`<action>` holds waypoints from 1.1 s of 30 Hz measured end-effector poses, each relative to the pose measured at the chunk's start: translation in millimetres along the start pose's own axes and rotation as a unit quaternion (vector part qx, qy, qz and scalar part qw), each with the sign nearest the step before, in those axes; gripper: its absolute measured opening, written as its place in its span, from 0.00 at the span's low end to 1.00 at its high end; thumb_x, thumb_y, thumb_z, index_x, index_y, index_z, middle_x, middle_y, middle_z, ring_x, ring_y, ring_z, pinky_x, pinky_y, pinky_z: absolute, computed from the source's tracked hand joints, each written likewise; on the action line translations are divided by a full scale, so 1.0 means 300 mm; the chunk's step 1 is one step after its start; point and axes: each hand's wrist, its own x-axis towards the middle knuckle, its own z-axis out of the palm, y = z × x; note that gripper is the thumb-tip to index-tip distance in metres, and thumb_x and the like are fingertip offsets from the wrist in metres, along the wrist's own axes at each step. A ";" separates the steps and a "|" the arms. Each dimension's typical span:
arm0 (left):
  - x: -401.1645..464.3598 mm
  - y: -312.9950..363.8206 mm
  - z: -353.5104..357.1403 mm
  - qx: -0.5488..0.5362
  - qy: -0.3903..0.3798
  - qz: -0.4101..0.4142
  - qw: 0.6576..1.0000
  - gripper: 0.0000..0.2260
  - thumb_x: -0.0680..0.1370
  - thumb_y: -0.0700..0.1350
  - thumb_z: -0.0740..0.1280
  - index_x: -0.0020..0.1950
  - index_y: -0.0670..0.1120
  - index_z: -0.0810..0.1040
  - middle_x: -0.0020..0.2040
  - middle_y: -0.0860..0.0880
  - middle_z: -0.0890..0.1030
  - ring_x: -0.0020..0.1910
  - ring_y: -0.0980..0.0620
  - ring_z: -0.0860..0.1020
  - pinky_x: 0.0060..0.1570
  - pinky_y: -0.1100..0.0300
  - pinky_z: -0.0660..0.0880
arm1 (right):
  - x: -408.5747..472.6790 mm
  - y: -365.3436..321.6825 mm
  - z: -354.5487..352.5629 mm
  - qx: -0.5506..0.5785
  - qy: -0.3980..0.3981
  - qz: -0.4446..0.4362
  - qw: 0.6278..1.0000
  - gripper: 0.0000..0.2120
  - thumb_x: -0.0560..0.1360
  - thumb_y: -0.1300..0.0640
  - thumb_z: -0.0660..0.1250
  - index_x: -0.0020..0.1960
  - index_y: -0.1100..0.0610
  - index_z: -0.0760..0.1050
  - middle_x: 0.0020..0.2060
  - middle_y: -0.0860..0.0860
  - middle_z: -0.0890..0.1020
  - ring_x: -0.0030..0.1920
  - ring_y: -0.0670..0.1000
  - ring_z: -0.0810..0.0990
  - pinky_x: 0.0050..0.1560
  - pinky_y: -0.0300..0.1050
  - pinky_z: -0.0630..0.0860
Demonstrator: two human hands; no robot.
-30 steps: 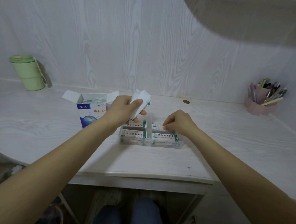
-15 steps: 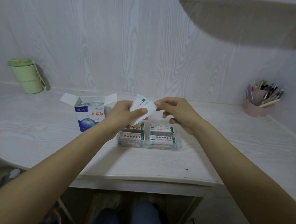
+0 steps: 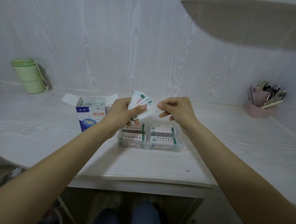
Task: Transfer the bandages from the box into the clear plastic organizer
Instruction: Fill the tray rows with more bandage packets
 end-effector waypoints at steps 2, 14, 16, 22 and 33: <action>0.008 -0.002 -0.006 0.002 0.004 0.005 1.000 0.10 0.76 0.46 0.68 0.54 0.43 0.78 0.39 0.48 0.80 0.26 0.60 0.76 0.24 0.67 0.70 | 0.019 0.016 -0.005 0.022 0.013 0.008 1.000 0.06 0.74 0.63 0.70 0.39 0.56 0.80 0.30 0.48 0.81 0.30 0.44 0.83 0.26 0.32 0.69; 0.095 -0.025 -0.021 0.003 0.034 0.008 0.999 0.10 0.76 0.48 0.68 0.54 0.44 0.79 0.46 0.41 0.83 0.28 0.56 0.76 0.25 0.66 0.70 | 0.129 0.131 -0.082 0.006 -0.002 0.045 0.999 0.10 0.71 0.70 0.70 0.52 0.63 0.78 0.37 0.55 0.81 0.38 0.49 0.81 0.41 0.33 0.78; 0.105 -0.027 -0.013 0.005 0.033 0.003 0.999 0.09 0.76 0.48 0.69 0.53 0.45 0.79 0.46 0.40 0.83 0.29 0.54 0.76 0.26 0.65 0.69 | 0.134 0.147 -0.091 -0.091 0.005 0.033 0.995 0.09 0.71 0.68 0.71 0.51 0.63 0.80 0.34 0.53 0.78 0.36 0.46 0.80 0.43 0.34 0.78; 0.115 -0.038 0.005 0.007 0.028 -0.001 1.000 0.09 0.76 0.47 0.68 0.53 0.44 0.78 0.42 0.42 0.82 0.28 0.56 0.75 0.26 0.66 0.70 | 0.137 0.191 -0.065 -0.224 -0.001 0.014 0.975 0.06 0.72 0.64 0.71 0.48 0.60 0.82 0.30 0.45 0.71 0.34 0.43 0.73 0.32 0.27 0.66; 0.122 -0.053 0.003 0.008 0.021 -0.009 1.000 0.08 0.76 0.47 0.68 0.52 0.46 0.78 0.44 0.44 0.83 0.27 0.58 0.76 0.25 0.67 0.71 | 0.168 0.211 -0.026 -0.424 -0.064 -0.042 0.902 0.04 0.72 0.62 0.69 0.46 0.55 0.78 0.42 0.49 0.75 0.46 0.50 0.76 0.41 0.43 0.70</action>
